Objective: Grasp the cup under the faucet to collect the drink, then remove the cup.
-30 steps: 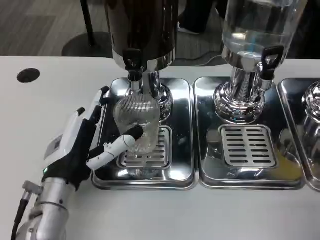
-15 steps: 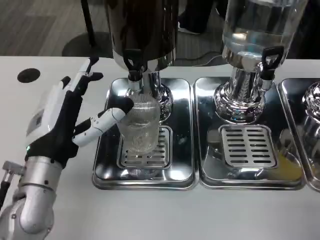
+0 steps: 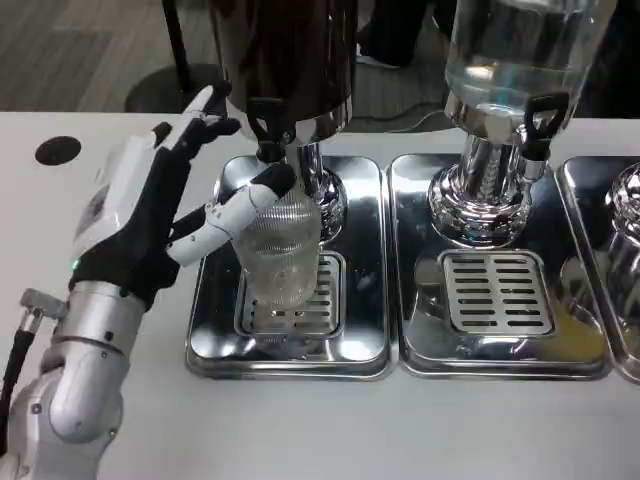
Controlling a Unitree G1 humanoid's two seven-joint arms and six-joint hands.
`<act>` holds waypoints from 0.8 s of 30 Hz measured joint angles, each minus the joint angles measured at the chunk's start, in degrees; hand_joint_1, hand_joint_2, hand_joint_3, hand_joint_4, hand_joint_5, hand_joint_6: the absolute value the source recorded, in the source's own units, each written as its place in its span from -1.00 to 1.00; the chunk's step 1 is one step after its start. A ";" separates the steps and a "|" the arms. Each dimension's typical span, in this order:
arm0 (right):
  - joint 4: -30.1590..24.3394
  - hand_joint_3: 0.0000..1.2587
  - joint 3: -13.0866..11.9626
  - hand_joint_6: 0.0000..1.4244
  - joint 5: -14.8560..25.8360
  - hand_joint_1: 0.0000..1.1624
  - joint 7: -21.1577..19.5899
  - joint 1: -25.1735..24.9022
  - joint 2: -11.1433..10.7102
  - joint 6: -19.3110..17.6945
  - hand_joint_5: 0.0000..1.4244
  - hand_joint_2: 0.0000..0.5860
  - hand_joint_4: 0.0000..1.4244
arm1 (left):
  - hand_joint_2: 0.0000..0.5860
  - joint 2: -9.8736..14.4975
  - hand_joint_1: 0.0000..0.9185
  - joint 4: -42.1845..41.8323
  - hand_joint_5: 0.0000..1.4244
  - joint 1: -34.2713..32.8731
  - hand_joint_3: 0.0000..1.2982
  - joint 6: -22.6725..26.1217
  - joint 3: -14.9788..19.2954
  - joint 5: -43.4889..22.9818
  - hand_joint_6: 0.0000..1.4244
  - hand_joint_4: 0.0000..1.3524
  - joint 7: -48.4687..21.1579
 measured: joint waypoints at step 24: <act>-0.06 -0.36 -0.50 -0.81 0.23 0.07 0.00 0.47 0.29 -0.38 -0.74 1.00 -0.60 | -0.84 -1.79 -0.88 -7.07 -0.72 -0.11 -0.49 3.08 -1.80 0.43 -1.00 -0.58 -1.83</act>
